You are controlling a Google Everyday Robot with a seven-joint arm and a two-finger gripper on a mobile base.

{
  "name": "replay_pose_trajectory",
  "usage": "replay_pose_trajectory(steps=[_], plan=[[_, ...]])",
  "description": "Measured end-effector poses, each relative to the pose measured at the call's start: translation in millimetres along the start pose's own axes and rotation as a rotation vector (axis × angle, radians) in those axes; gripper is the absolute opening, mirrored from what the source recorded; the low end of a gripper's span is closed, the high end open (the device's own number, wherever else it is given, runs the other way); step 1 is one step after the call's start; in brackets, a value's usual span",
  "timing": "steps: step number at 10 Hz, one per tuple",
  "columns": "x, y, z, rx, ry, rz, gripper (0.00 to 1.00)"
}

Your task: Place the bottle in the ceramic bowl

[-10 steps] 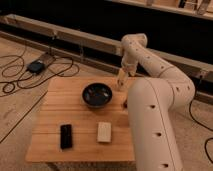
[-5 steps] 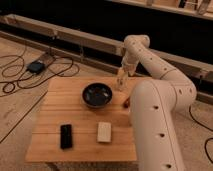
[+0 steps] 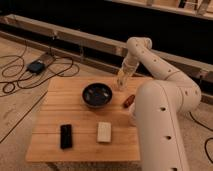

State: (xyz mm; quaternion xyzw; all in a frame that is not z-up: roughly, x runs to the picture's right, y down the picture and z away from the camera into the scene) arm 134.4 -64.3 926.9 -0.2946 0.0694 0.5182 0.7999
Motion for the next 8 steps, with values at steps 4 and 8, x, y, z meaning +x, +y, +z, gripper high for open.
replay_pose_trajectory(steps=[4, 8], plan=[[6, 0, 0, -0.003, -0.007, 0.007, 0.02], [5, 4, -13, 0.015, -0.028, 0.004, 0.0]])
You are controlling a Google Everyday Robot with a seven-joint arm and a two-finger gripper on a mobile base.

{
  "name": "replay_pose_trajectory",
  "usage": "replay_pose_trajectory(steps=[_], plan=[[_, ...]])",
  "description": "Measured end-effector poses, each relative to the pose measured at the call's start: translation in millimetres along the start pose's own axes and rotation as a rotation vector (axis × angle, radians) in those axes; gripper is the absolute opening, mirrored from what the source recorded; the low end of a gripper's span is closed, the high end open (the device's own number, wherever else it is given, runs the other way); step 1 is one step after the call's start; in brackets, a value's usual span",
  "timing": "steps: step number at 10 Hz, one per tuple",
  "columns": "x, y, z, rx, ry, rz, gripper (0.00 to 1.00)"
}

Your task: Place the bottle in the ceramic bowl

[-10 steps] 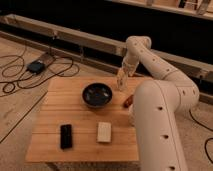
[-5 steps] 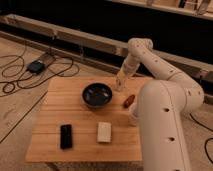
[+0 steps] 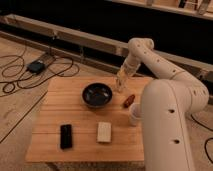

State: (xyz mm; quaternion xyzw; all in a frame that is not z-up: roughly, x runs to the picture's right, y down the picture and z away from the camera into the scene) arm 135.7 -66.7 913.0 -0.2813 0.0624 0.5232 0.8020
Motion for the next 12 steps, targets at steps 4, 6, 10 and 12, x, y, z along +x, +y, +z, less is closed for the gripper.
replay_pose_trajectory(steps=[4, 6, 10, 12], plan=[[-8, 29, -30, 0.012, -0.032, -0.059, 0.0], [-6, 62, -46, 0.007, -0.034, -0.112, 0.0], [6, 120, -66, -0.009, -0.029, -0.194, 0.0], [17, 142, -63, -0.019, -0.004, -0.218, 0.0]])
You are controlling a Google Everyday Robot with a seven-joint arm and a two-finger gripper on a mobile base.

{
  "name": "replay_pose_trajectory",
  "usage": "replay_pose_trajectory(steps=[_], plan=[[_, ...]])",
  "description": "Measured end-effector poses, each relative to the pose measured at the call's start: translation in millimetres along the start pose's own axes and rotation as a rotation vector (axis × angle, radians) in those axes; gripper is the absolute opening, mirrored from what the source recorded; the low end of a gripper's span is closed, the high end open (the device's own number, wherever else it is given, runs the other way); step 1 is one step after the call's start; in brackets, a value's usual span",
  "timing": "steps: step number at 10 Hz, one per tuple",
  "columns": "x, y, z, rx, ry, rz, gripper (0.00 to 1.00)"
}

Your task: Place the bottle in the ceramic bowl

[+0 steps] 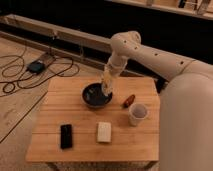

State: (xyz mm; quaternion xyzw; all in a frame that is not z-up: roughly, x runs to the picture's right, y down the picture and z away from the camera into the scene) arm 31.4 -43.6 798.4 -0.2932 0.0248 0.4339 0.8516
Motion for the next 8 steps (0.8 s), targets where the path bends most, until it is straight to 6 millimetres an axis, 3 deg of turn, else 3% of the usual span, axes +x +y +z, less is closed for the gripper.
replay_pose_trajectory(steps=[3, 8], plan=[[4, 15, 12, -0.019, 0.029, -0.004, 0.0], [-4, 24, 39, -0.059, 0.026, -0.01, 0.0]])
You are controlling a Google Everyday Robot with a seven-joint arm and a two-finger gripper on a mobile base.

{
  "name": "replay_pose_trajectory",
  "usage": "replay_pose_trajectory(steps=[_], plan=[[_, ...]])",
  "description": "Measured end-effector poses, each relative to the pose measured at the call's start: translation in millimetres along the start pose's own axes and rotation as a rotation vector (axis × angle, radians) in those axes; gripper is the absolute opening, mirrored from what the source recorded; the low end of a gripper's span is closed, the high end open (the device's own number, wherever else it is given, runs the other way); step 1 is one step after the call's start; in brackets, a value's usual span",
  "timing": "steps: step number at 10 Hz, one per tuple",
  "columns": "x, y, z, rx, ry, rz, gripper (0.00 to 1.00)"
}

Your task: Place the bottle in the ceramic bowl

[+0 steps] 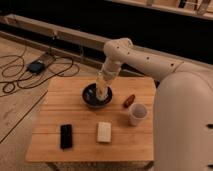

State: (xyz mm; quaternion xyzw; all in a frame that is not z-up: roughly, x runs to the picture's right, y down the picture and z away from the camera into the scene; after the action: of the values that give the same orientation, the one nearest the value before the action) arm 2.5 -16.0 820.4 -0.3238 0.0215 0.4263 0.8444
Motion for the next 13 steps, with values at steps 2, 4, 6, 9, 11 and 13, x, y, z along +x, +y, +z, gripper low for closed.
replay_pose_trajectory(steps=[2, 4, 6, 9, 11, 13], plan=[[-4, 0, 9, -0.013, -0.015, 0.001, 0.01], [-7, 0, 14, -0.024, -0.026, 0.003, 0.14], [-10, 1, 18, -0.039, -0.032, 0.007, 0.34], [-8, 3, 27, -0.055, -0.029, 0.014, 0.66], [-7, 3, 34, -0.055, -0.02, 0.012, 0.8], [-7, 3, 38, -0.052, -0.015, 0.011, 0.8]])
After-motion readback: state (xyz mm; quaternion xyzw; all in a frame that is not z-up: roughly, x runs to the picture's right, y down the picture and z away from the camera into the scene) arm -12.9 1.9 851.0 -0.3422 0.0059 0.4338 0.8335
